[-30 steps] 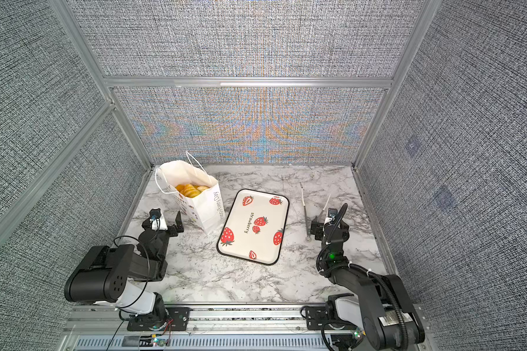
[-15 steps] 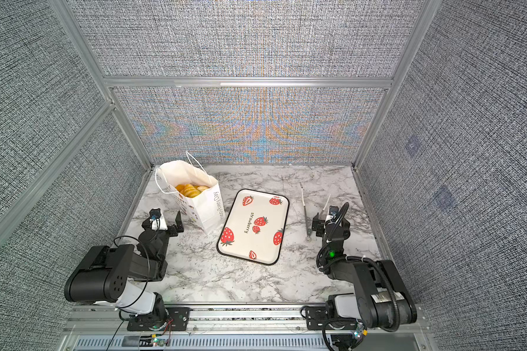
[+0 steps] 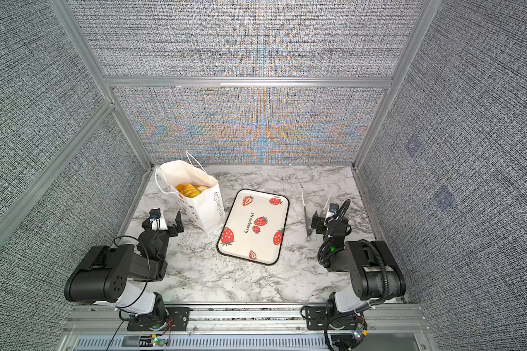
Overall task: Pack bread into a paper bag
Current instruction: Reset both arms
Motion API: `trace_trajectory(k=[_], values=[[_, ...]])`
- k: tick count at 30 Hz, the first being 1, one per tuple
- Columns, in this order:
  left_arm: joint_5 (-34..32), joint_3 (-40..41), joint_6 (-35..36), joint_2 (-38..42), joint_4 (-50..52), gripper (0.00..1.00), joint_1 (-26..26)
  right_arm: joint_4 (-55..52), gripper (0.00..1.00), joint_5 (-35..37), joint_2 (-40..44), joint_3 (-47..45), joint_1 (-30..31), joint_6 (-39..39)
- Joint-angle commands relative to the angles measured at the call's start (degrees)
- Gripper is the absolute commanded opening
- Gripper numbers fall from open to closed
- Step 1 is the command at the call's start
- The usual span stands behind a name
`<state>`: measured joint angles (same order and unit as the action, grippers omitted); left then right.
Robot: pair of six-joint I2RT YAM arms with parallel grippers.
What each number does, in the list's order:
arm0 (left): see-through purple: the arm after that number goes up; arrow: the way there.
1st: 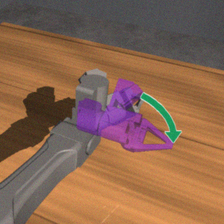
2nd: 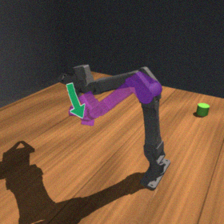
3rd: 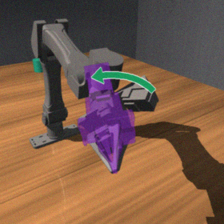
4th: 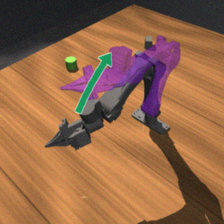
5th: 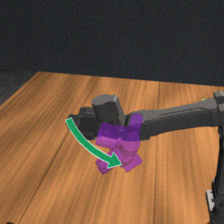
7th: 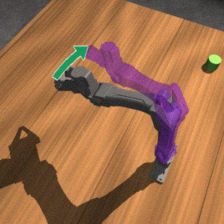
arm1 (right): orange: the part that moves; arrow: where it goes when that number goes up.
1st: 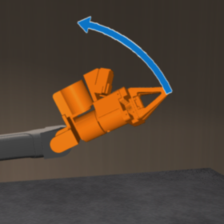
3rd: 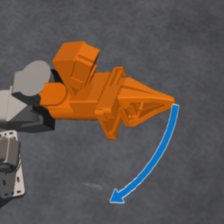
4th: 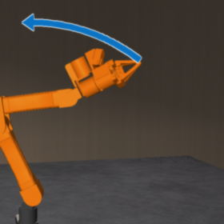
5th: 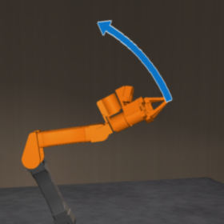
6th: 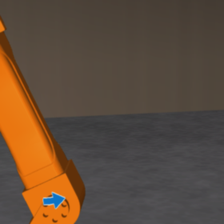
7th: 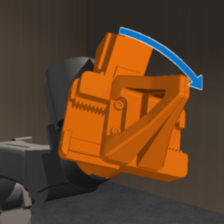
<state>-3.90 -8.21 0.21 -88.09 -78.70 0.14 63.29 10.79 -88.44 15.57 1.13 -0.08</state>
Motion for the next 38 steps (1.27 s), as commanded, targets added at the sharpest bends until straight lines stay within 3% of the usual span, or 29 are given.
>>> trace_trajectory(k=[1,38], values=[[0.5,-0.2,0.7,-0.1,-1.6,0.99,0.0,-1.5,0.98,-0.7,-0.1,1.4,-0.1,0.2],[2.2,-0.6,1.3,-0.1,-0.8,0.99,0.1,-2.6,0.99,-0.9,-0.1,2.0,-0.3,-0.1]])
